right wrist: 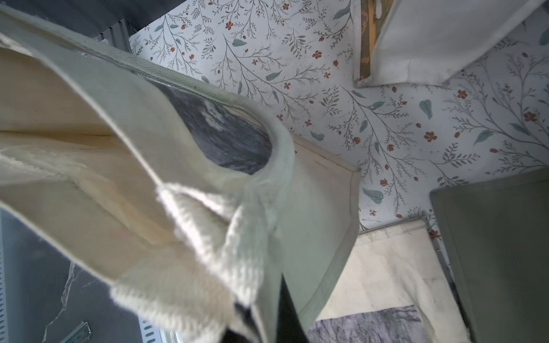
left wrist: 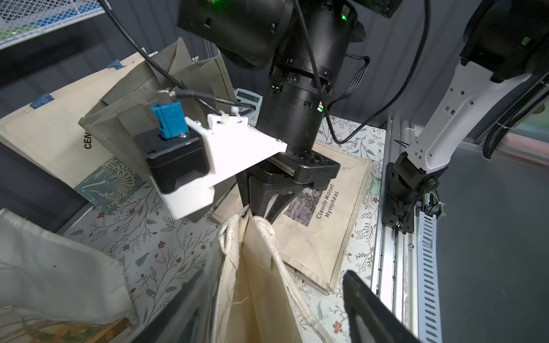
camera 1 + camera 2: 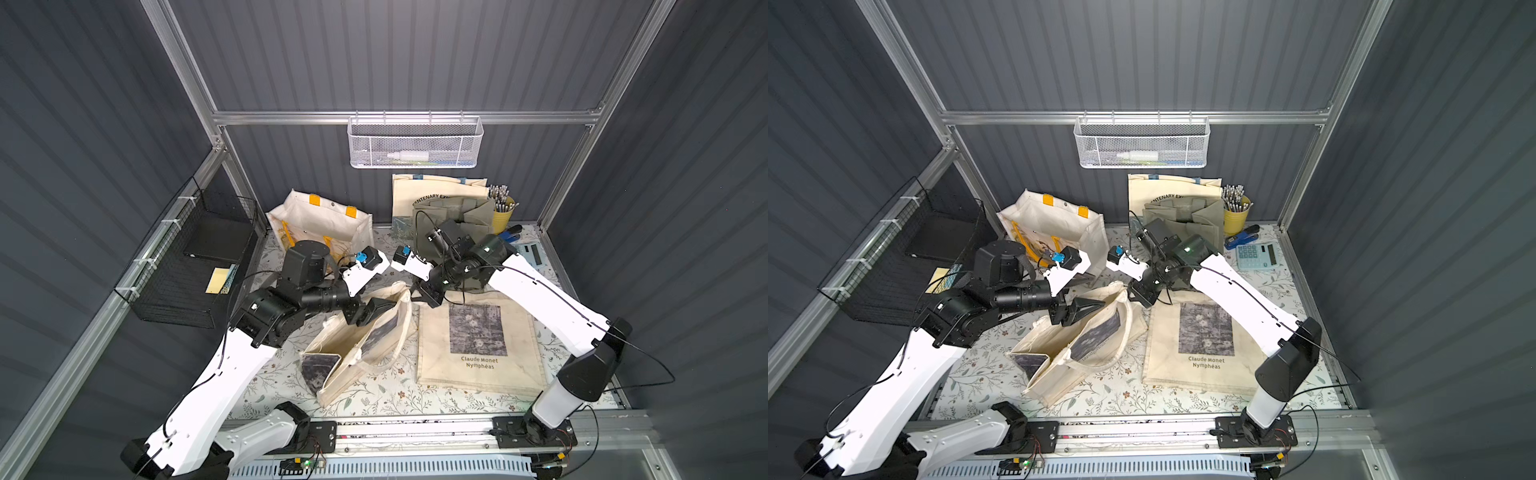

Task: Put away the canvas bag
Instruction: Press the canvas bag at the center of the board.

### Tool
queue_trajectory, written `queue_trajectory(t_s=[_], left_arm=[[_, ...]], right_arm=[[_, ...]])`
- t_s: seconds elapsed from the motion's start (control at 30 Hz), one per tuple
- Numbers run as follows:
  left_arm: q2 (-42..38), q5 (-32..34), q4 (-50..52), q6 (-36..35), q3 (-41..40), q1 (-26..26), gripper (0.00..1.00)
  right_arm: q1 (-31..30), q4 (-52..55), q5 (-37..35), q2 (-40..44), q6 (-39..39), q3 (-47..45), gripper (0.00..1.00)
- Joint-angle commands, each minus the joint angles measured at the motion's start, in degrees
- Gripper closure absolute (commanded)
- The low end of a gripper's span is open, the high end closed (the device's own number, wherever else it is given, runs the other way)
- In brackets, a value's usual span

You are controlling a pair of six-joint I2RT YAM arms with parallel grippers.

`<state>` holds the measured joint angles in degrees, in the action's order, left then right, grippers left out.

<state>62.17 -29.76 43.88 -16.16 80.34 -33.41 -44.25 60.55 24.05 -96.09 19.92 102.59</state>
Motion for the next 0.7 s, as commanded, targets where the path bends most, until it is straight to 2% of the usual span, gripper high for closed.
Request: queue_trajectory(t_s=[0.0,0.23,0.4,0.67], left_arm=[[0.9,2.1,1.7,2.0,0.6,-2.2,0.28],[2.5,10.4,6.4,-1.2,0.4,-7.6,0.26],[0.9,16.9,3.0,-2.2,-2.2,-8.7,0.23],[1.5,21.4,0.8,-6.8,-4.6,-10.1,0.23]], right_arm=[[-0.3,1.1,1.6,-0.5,-3.0,3.4,1.00],[-0.3,1.5,3.1,-1.9,-3.9,6.0,1.00],[-0.3,1.8,3.8,-2.0,-4.3,6.1,1.00],[-0.3,1.8,4.2,-1.7,-4.6,6.3,1.00]])
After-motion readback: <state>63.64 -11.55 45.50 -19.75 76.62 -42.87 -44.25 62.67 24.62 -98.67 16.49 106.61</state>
